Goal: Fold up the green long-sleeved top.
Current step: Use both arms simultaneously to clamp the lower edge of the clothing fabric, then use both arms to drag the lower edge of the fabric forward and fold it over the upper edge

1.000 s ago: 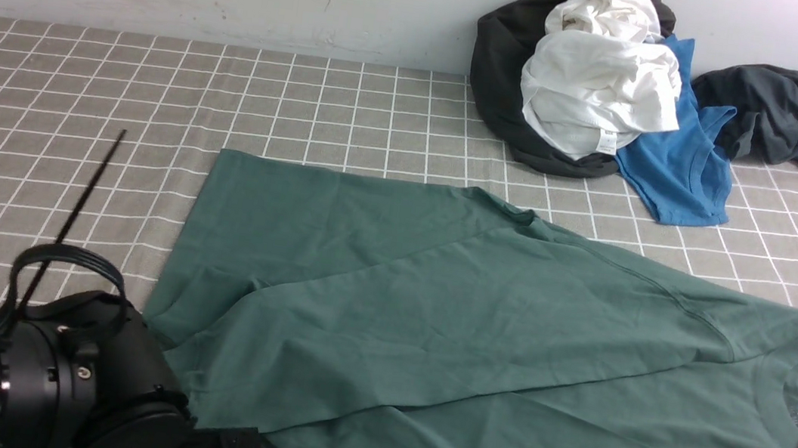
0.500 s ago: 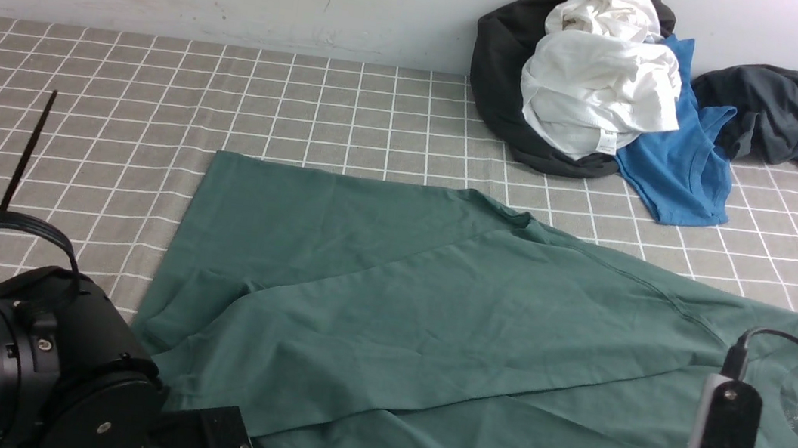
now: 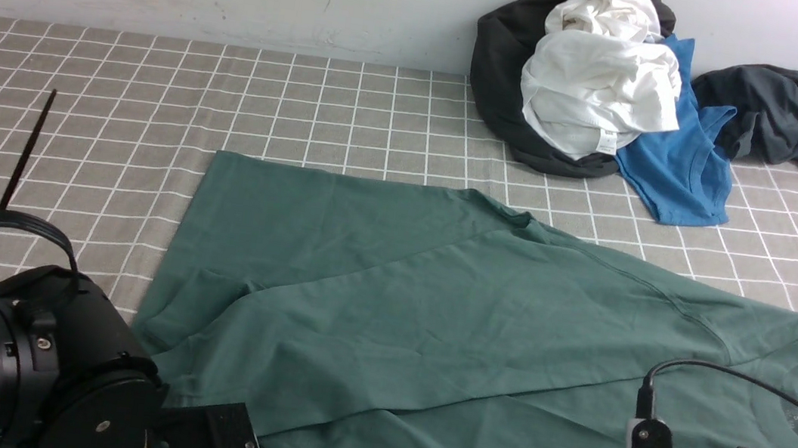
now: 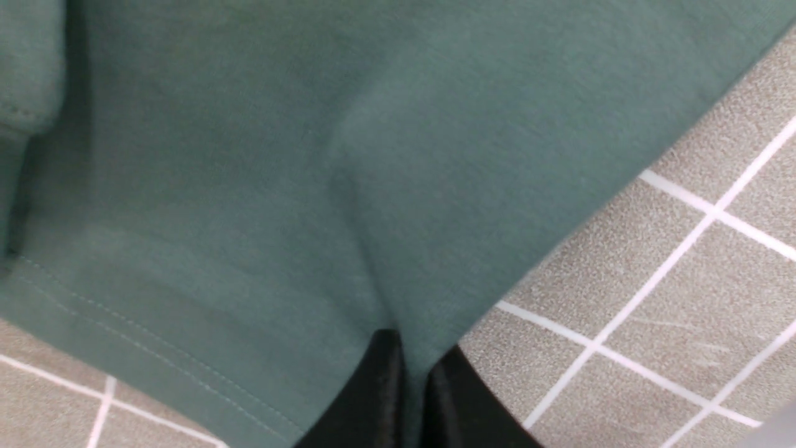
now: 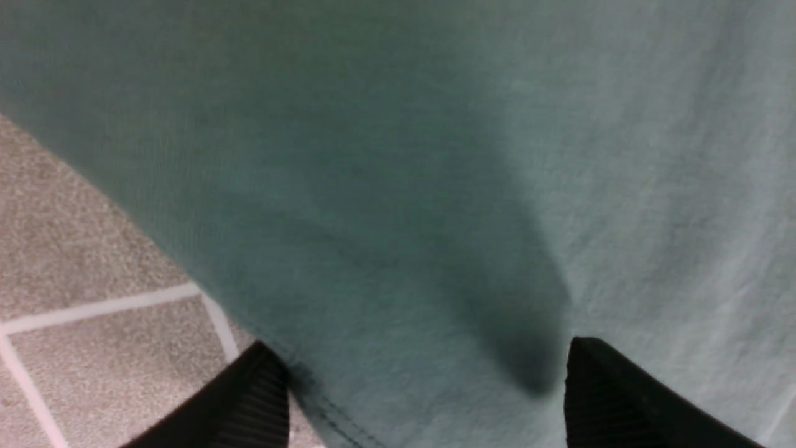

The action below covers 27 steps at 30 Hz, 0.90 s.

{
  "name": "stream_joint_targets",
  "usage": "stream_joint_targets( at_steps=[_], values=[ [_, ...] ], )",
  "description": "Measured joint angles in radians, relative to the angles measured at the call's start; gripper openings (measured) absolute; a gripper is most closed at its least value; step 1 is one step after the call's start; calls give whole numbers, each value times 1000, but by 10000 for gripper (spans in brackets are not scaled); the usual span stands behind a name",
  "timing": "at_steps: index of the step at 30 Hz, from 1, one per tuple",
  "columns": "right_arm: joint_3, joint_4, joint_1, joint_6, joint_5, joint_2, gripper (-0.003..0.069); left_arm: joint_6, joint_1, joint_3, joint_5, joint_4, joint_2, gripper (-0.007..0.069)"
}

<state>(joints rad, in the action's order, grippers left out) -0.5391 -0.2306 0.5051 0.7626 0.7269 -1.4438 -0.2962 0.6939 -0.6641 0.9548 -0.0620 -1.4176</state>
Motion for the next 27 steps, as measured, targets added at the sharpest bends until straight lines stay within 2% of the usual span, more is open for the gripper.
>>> stream_joint_targets(
  at_steps=[1, 7, 8, 9, 10, 13, 19, 22, 27],
  values=[
    [0, 0, 0, 0, 1, 0, 510, 0, 0, 0, 0, 0, 0, 2],
    [0, -3, 0, 0, -10, 49, 213, -5, -19, 0, -1, 5, 0, 2],
    [0, -3, 0, 0, -10, 53, 190, -5, -21, 0, -1, 5, 0, 2],
    [0, -3, 0, 0, -9, 86, 100, -7, -41, 0, -1, 6, 0, 2],
    [0, -4, 0, 0, -8, 110, 55, -7, -62, 0, -1, 7, 0, 2],
    [-8, -8, 0, 0, 2, 178, 10, -8, -129, -21, 14, 11, 0, 2],
    [-127, -5, -39, 0, 42, 187, 9, -82, -241, -168, 70, 11, 0, 4],
    [-274, 31, -110, 3, 65, 128, 9, -167, -320, -330, 72, 10, -16, 6],
    [-484, 110, -212, 41, 116, -15, 8, -226, -399, -559, 78, 13, -108, 10]
  ],
)
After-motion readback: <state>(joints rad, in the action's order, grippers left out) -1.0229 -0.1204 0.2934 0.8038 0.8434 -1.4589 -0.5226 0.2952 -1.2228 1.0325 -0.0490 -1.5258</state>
